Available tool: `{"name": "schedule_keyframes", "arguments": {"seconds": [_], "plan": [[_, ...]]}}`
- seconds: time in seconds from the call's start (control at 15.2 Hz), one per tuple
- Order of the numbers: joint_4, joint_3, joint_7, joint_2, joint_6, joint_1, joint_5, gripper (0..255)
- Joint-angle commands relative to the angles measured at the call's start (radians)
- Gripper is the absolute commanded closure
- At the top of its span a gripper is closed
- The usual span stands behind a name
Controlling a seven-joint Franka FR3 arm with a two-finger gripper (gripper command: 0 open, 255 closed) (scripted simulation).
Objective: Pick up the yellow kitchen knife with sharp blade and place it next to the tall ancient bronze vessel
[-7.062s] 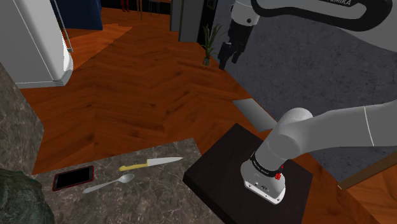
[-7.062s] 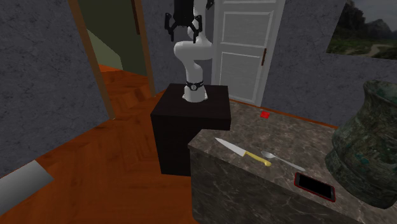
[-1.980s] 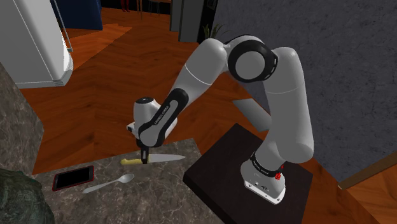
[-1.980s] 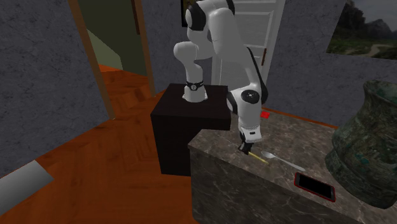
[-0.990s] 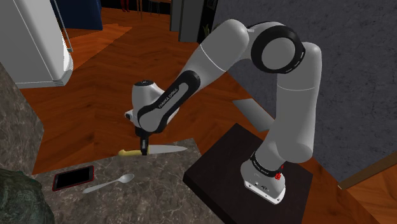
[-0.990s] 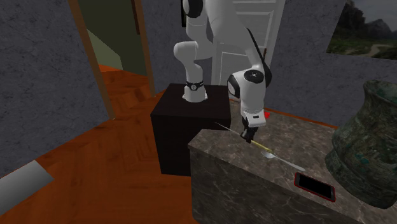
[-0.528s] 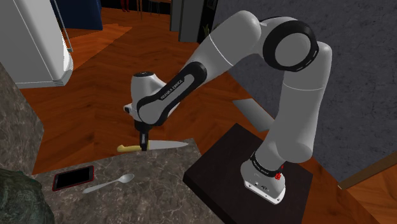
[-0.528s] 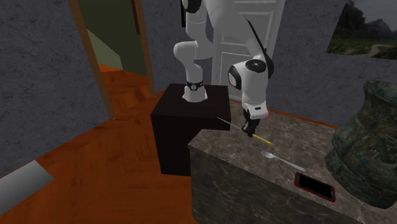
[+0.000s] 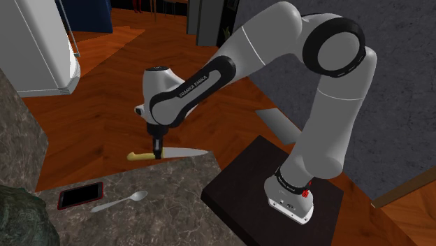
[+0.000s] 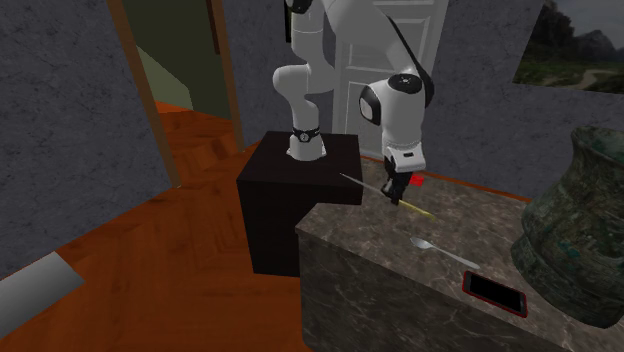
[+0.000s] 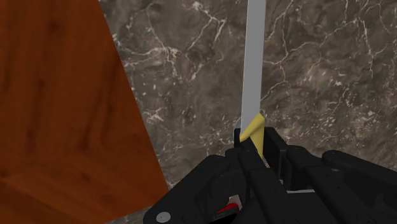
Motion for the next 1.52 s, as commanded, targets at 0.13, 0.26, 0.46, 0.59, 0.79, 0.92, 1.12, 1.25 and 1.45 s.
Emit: {"name": "schedule_keyframes", "arguments": {"seconds": [0.13,0.26,0.46,0.59,0.79,0.92,1.12,1.25,1.45], "plan": [[0.008,0.003,0.005,-0.041,-0.049,-0.003,0.005,255],[0.014,0.004,0.007,-0.06,-0.073,-0.004,0.007,255],[0.024,0.005,0.01,-0.087,-0.11,-0.006,0.01,255],[0.032,0.005,0.012,-0.104,-0.134,-0.008,0.012,255],[0.045,0.006,0.016,-0.129,-0.171,-0.01,0.014,255],[0.055,0.006,0.018,-0.144,-0.196,-0.011,0.015,255],[0.071,0.006,0.022,-0.166,-0.233,-0.013,0.017,255],[0.083,0.006,0.024,-0.179,-0.259,-0.014,0.018,255],[0.103,0.005,0.028,-0.198,-0.296,-0.016,0.019,255]]}}
